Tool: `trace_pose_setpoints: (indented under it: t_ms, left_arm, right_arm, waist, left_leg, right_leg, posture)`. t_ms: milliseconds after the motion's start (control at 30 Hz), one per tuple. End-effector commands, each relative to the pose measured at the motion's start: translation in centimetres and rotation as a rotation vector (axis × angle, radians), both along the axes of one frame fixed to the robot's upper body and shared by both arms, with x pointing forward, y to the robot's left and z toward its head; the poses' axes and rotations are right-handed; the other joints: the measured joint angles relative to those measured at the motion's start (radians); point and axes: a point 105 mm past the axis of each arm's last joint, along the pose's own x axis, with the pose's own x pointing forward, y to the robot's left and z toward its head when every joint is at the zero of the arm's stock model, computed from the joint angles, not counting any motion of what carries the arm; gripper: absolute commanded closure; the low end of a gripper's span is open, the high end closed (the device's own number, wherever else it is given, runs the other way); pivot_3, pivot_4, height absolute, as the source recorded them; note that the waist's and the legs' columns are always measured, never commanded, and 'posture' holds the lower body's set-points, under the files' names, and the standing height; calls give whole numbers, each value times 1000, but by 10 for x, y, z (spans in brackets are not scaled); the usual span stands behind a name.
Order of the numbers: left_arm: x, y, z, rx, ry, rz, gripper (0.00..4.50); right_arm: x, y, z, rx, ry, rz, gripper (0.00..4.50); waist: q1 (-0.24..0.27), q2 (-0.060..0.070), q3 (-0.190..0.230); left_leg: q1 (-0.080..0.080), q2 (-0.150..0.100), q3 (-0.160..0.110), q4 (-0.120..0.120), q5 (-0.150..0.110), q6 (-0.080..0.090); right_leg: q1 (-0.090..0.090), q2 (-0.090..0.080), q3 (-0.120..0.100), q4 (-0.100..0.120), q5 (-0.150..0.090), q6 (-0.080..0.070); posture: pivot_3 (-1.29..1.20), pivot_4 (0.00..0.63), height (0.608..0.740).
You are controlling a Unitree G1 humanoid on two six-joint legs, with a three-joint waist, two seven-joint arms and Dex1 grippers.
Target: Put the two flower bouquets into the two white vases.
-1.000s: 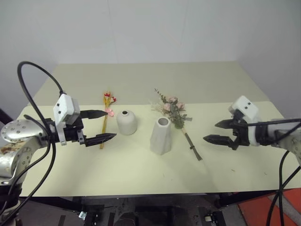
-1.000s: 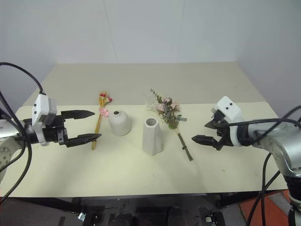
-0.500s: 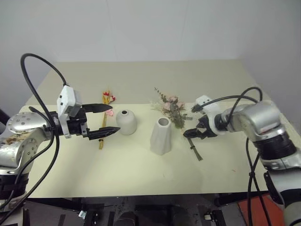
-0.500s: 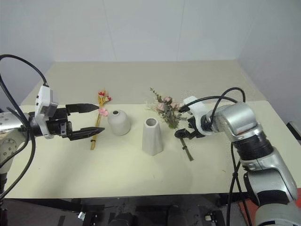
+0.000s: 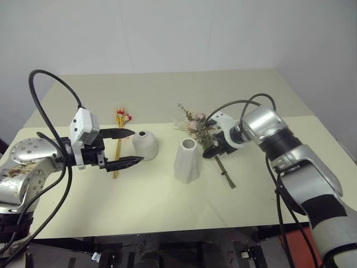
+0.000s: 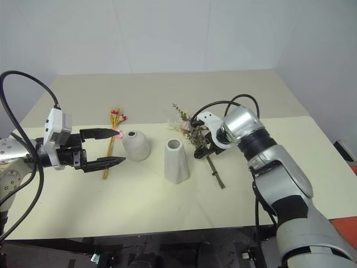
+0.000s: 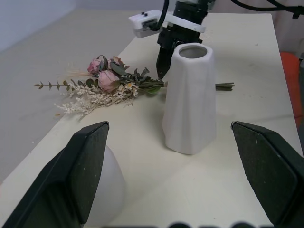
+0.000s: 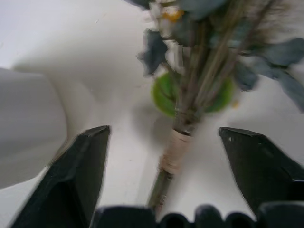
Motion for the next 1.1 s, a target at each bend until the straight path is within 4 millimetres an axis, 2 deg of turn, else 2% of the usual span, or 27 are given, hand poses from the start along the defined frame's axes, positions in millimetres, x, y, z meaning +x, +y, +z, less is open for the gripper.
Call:
trace_pose_setpoints:
  t_ms: [33, 233, 300, 433, 500, 567, 633, 733, 800, 900, 967, 1100]
  left_arm:
    - [-4, 0, 9, 20, -36, -1, 0]
    - [-5, 5, 9, 23, -40, 23, 0]
    - [-6, 5, 8, 25, -37, 25, 0]
    - [-6, 6, 8, 24, -32, 21, 0]
    - [-6, 5, 9, 14, -26, 13, 0]
    - [-7, 4, 10, 6, -17, 7, 0]
    - [-9, 4, 9, 7, 1, -3, 0]
    - [-10, 3, 9, -11, 38, -24, 0]
    - [-10, 1, 11, -29, 53, -35, 0]
    - [-10, 0, 14, -44, 80, -55, 0]
    - [-8, 0, 15, -50, 99, -68, 0]
    - [-5, -3, 16, -33, 128, -112, 0]
  right_arm:
    - [3, -1, 2, -52, -5, 48, 1632]
    - [3, -2, -9, -93, 9, 92, 3753]
    - [4, -3, -9, -81, 6, 76, 4258]
    - [1, -6, -14, -72, 22, 31, 4268]
    - [2, -7, -12, 1, 3, -53, 4268]
    - [13, -12, 3, 114, -77, -179, 4268]
    - [28, -30, 28, 187, -238, -325, 4268]
    - [34, -49, 79, 452, -441, -474, 4268]
    - [26, -53, 106, 602, -559, -466, 4268]
    - [5, -59, 140, 680, -866, -412, 4268]
    - [-11, -60, 158, 730, -999, -401, 4268]
    - [-53, -37, 198, 958, -1116, -221, 4268]
  waist:
    - [0, 0, 0]
    - [-9, 0, 0]
    - [-11, 0, 0]
    - [-11, 0, 0]
    - [-10, -1, -1]
    - [-10, -1, -1]
    - [-8, -1, -1]
    - [-4, 0, -1]
    - [-3, 0, -1]
    - [-5, -1, -1]
    - [-8, -1, -1]
    - [-13, 0, 0]
  left_leg:
    - [0, 0, 0, 0, 0, 0]
    - [0, 0, 0, 0, 0, 0]
    - [0, 0, 0, 0, 0, 0]
    - [1, 0, 0, 0, 0, 0]
    - [1, 0, 0, 0, 0, 0]
    - [1, 0, -1, 0, 0, -1]
    - [1, 0, -1, 0, 0, -1]
    - [0, 0, -1, 0, 1, -2]
    - [-1, 0, -1, -1, 1, -1]
    - [-1, 0, 0, 0, 0, -1]
    - [-1, 0, 0, 0, 0, -1]
    - [2, 0, 1, 0, 0, -1]
  right_leg:
    - [0, 0, 0, 0, 0, 0]
    - [0, 0, 0, 1, 0, 0]
    - [0, 0, 0, 1, 0, 0]
    - [0, 0, 0, 1, 0, 0]
    - [0, 0, 0, 1, 0, 0]
    - [0, 0, 0, 1, 0, 0]
    - [0, -1, 0, 1, 0, 0]
    - [-2, -1, 0, 2, 0, 0]
    - [-2, -1, 0, 2, 0, 0]
    - [-2, 0, -1, 2, 0, 0]
    - [-1, 0, -1, 2, 0, 0]
    - [-1, 0, 1, 4, 0, 0]
  posture:
    - [0, 150, 740]
    - [0, 150, 740]
    - [0, 150, 740]
    - [0, 150, 740]
    - [0, 150, 740]
    - [0, 150, 740]
    - [0, 150, 740]
    - [0, 150, 740]
    - [0, 150, 740]
    - [0, 150, 740]
    - [0, 150, 740]
    - [0, 150, 740]
